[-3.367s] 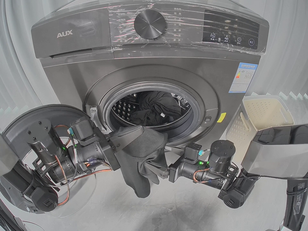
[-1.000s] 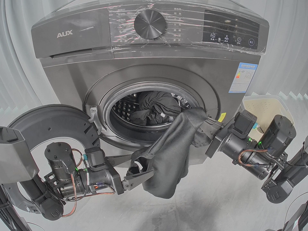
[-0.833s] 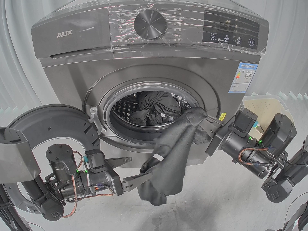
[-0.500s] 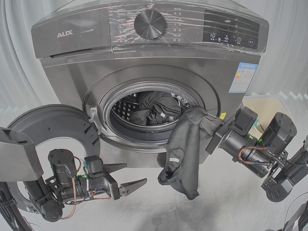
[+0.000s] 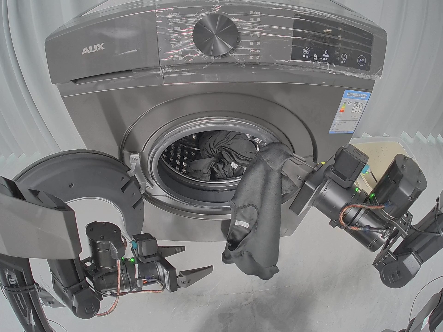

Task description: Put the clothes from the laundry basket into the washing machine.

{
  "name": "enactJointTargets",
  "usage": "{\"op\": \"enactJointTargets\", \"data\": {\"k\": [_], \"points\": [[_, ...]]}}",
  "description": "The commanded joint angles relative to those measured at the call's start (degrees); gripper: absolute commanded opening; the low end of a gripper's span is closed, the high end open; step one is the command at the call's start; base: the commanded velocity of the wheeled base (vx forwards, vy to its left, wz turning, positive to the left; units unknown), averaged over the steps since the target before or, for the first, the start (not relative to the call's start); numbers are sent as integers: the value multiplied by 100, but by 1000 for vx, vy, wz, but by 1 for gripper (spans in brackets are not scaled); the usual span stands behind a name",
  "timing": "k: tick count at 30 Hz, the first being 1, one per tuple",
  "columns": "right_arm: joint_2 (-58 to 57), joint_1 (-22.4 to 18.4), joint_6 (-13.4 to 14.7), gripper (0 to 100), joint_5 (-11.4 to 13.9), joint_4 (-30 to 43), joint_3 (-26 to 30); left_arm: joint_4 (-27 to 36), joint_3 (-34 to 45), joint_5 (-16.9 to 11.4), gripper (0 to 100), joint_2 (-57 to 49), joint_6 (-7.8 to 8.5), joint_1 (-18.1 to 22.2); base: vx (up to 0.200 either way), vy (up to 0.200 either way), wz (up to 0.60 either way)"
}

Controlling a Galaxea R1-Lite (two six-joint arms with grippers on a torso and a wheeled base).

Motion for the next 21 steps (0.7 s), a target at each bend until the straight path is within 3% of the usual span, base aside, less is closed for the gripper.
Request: {"op": "enactJointTargets", "data": {"k": [1, 4, 11, 12, 21], "points": [[30, 55, -1, 0, -16, 12, -135, -8, -129, 8, 100, 390, 153, 12, 0, 0, 0], [56, 73, -10, 0, -95, 20, -144, -8, -164, 8, 100, 513, 285, 38, 0, 0, 0], [56, 143, -1, 0, -279, 73, -152, -8, -235, 8, 100, 557, 294, 47, 0, 0, 0], [56, 178, -1, 0, -464, 205, -179, -8, -261, 8, 100, 557, 294, 47, 0, 0, 0], [3, 372, 17, 0, -508, 539, -460, -8, -630, 8, 100, 803, 346, 56, 0, 0, 0]]}}
